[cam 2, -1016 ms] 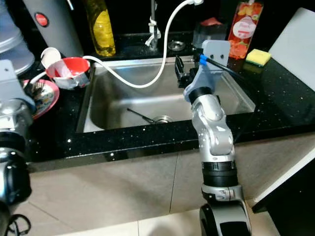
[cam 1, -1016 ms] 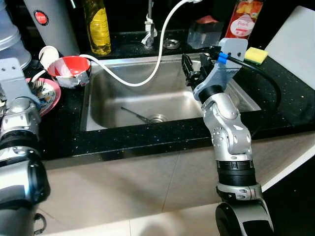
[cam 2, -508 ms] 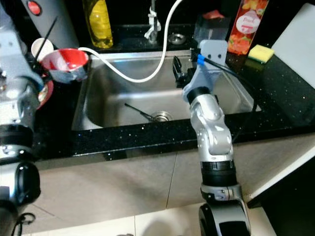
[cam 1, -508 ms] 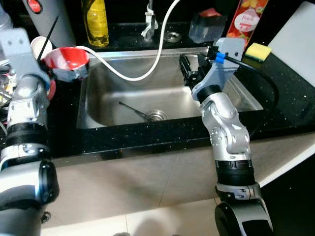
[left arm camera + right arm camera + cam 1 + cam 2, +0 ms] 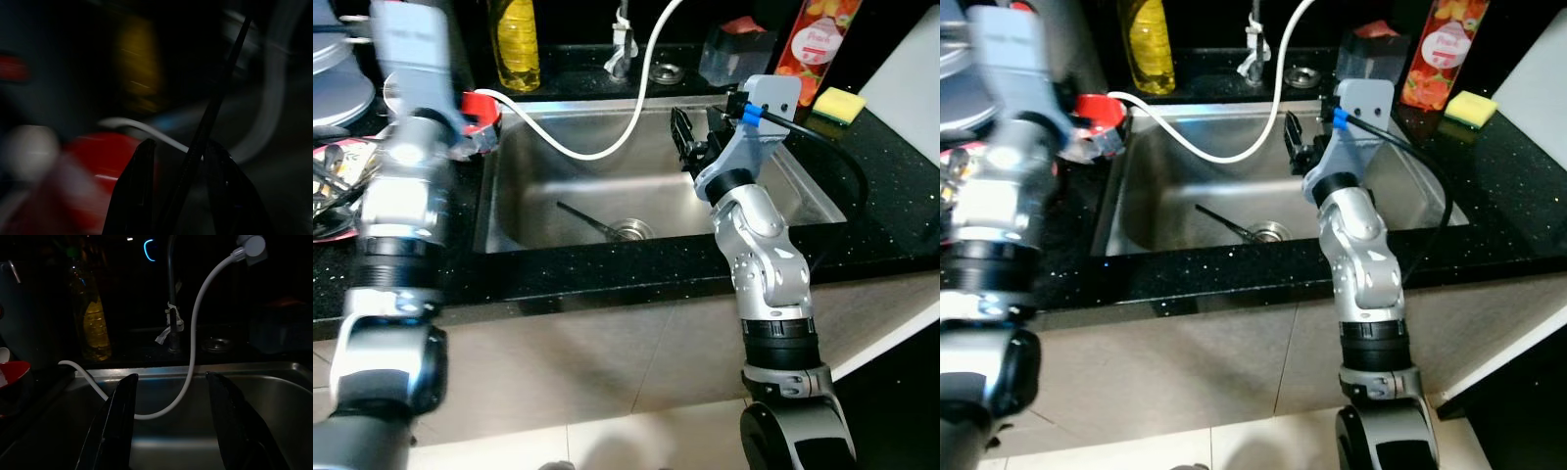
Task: Kitchen organization
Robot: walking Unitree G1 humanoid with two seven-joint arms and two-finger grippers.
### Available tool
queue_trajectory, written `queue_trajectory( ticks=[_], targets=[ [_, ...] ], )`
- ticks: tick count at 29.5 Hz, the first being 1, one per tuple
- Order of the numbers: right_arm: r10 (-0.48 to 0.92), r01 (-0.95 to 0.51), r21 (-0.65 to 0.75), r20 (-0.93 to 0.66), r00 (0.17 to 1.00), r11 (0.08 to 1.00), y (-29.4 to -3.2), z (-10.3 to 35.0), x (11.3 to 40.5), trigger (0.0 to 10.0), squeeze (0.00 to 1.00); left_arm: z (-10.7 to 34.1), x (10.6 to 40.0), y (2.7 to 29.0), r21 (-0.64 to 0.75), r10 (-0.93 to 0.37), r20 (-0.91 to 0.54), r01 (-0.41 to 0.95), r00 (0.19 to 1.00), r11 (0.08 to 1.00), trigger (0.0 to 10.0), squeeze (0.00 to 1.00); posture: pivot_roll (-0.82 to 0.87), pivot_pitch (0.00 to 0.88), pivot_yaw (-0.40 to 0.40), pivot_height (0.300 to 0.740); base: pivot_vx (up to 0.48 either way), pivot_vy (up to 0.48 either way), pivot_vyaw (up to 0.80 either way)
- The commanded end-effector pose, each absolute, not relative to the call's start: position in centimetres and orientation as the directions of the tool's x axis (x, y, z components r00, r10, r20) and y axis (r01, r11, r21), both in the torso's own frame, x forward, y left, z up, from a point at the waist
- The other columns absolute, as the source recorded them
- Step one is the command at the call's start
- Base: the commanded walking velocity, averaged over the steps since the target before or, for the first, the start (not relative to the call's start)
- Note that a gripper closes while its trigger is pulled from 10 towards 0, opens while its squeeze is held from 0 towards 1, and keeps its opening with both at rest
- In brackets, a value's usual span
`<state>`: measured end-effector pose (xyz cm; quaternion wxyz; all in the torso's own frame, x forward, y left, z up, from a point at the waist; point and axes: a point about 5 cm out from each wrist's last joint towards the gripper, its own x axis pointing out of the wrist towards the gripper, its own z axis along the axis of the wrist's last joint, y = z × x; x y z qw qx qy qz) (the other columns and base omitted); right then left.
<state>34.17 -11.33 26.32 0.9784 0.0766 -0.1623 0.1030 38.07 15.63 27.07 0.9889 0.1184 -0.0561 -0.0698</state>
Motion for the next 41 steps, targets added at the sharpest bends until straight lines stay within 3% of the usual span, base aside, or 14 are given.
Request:
queue_trajectory(
  ticks=[1,5,6,12,15,16,21,23,26,30,41],
  targets=[
    [0.175,-0.223,0.118,0.324,0.930,0.968,-11.3,26.1,34.2,10.0,0.00,23.6,37.6,13.6,0.236,-0.259,-0.056,0.265,0.964,0.935,10.0,0.00,0.15,0.035,-0.029,0.740,0.000,0.000,0.00],
    [0.174,-0.222,0.118,0.324,0.930,0.968,-11.3,26.1,34.2,10.0,0.00,21.8,37.2,12.9,0.233,-0.284,-0.125,0.306,0.951,0.923,10.0,0.00,0.14,0.037,-0.026,0.740,0.000,0.000,0.00],
    [0.172,-0.220,0.118,0.324,0.930,0.968,-11.3,26.1,34.1,10.0,0.00,21.1,37.1,13.0,0.224,-0.262,-0.150,0.291,0.953,0.930,10.0,1.00,0.14,0.038,-0.024,0.740,0.000,0.000,0.00],
    [0.170,-0.218,0.119,0.322,0.931,0.969,-11.4,26.1,34.1,10.0,0.00,21.0,36.8,14.1,0.219,-0.192,-0.134,0.218,0.972,0.951,10.0,1.00,0.14,0.035,-0.024,0.740,0.000,0.000,0.00],
    [0.172,-0.220,0.119,0.322,0.931,0.968,-11.3,26.1,34.2,10.0,0.00,22.1,36.4,14.3,0.242,-0.190,-0.055,0.197,0.980,0.950,10.0,1.00,0.14,0.035,-0.024,0.740,0.000,0.000,0.00],
    [0.174,-0.223,0.119,0.323,0.930,0.968,-11.3,26.1,34.1,10.0,0.00,22.7,36.2,14.6,0.245,-0.170,-0.012,0.168,0.985,0.955,10.0,0.00,0.14,0.035,-0.024,0.740,0.000,0.000,0.00],
    [0.177,-0.225,0.119,0.324,0.929,0.967,-11.3,26.1,34.2,10.0,0.00,24.0,36.2,16.3,0.259,-0.057,0.070,0.037,0.996,0.965,10.0,0.00,0.14,0.029,-0.029,0.740,0.000,0.000,0.00],
    [0.183,-0.230,0.116,0.322,0.929,0.966,-11.3,26.1,34.2,10.0,0.00,26.1,36.6,20.0,0.173,0.119,0.133,-0.142,0.984,0.975,10.0,0.00,0.15,0.032,-0.035,0.740,0.000,0.000,0.00],
    [0.189,-0.236,0.115,0.321,0.928,0.965,-11.1,26.1,34.2,10.0,0.00,26.4,37.1,21.3,0.110,0.175,0.107,-0.187,0.979,0.976,10.0,0.00,0.15,0.032,-0.035,0.740,0.000,0.000,0.00],
    [0.200,-0.246,0.112,0.317,0.927,0.963,-10.9,26.2,33.9,10.0,0.00,26.6,37.9,24.9,0.090,0.355,0.043,-0.358,0.934,0.929,10.0,0.00,0.13,0.073,-0.032,0.740,0.000,0.000,0.00],
    [0.196,-0.234,0.105,0.289,0.937,0.966,-11.3,25.7,33.0,10.0,0.00,28.2,38.9,25.7,0.081,0.339,0.061,-0.343,0.939,0.936,10.0,0.00,0.09,0.147,-0.014,0.740,0.000,0.000,0.00]
  ],
)
